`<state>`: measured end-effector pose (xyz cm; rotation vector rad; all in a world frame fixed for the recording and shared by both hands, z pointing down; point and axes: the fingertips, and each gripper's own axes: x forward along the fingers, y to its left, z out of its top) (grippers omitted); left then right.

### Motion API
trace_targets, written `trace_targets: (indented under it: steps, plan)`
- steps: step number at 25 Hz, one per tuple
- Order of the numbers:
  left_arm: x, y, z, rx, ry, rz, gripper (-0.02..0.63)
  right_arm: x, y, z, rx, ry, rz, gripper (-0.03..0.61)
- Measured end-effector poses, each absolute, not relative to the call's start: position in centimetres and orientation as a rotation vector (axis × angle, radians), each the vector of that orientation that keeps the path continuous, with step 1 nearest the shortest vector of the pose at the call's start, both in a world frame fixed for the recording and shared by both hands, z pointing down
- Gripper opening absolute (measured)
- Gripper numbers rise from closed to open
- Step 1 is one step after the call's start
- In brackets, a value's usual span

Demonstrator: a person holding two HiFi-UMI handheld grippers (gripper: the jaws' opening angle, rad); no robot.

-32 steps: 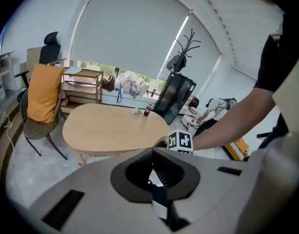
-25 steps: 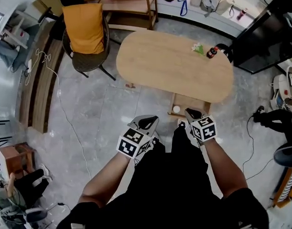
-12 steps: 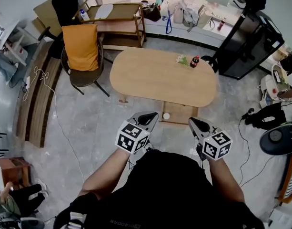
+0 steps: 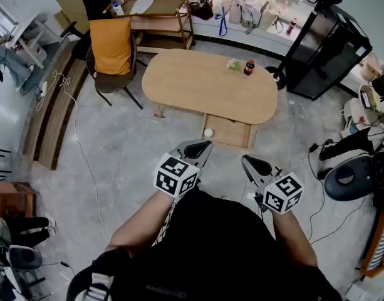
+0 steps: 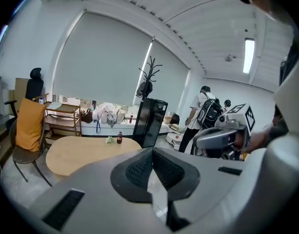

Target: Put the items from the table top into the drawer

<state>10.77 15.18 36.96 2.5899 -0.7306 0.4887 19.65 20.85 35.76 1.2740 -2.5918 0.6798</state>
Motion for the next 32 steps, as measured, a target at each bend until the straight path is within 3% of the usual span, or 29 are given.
trace_targets:
  steps: [10, 32]
  plan:
    - [10.2, 26.5, 38.2, 2.543, -0.776, 0.601, 0.005, 21.6, 29.4, 37.8, 1.296, -2.613, 0.720, 0.003]
    - [5.0, 21.9, 36.9, 2.657, -0.575, 0.699, 0.005, 16.0, 27.5, 35.9, 1.537, -2.500, 0.671, 0.003]
